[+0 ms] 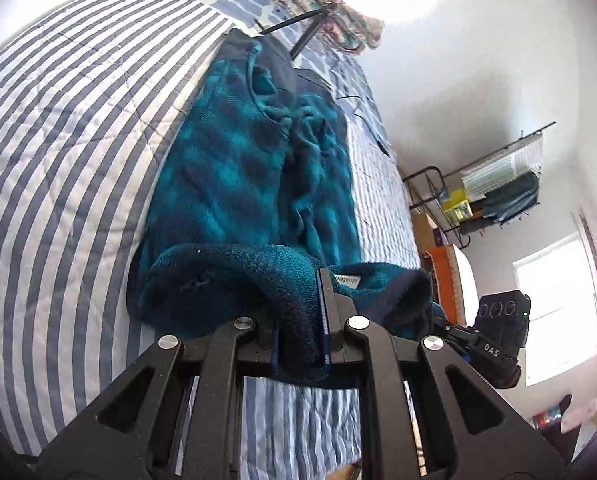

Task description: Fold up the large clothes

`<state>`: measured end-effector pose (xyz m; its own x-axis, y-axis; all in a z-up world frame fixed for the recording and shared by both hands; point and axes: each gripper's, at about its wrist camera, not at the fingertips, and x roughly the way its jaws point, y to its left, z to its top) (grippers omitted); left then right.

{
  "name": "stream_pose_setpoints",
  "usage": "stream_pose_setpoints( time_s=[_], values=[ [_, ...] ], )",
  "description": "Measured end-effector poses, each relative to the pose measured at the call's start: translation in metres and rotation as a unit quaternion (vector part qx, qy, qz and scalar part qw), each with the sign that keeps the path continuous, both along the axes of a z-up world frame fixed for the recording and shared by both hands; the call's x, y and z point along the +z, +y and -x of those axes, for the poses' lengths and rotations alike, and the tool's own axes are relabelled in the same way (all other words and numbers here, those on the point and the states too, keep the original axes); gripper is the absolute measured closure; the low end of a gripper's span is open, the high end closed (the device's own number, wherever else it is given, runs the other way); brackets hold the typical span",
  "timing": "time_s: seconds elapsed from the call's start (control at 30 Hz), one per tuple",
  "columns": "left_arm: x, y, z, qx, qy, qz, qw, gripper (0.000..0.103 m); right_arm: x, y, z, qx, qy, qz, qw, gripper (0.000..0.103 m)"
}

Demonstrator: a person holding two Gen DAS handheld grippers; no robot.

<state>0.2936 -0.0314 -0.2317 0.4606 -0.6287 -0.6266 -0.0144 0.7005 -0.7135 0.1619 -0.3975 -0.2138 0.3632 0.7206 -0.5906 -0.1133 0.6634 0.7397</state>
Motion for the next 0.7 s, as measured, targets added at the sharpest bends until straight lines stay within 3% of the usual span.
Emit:
stream_pose_setpoints(
  time_s=[0.27,0.53,0.6,0.7],
  values=[
    [-0.038,0.003,-0.049,0.026,0.037,-0.003,0.9990,0.091,-0.028,0.006,-0.056,-0.034,0.039,-0.010,0.999,0.089],
    [-0.065,-0.003,-0.063,0.022,0.049,-0.021,0.9983,0.090,-0.065,0.015,-0.082,-0.041,0.075,-0.015,0.996,0.089],
    [-0.067,-0.003,-0.067,0.021,0.057,-0.015,0.9980,0.087,-0.070,0.015,-0.085,-0.044,0.079,-0.024,0.996,0.086],
    [-0.066,0.003,-0.074,0.011,0.078,0.011,0.9968,0.080,-0.072,0.008,-0.085,-0.044,0.091,-0.065,0.993,0.069]
  ],
)
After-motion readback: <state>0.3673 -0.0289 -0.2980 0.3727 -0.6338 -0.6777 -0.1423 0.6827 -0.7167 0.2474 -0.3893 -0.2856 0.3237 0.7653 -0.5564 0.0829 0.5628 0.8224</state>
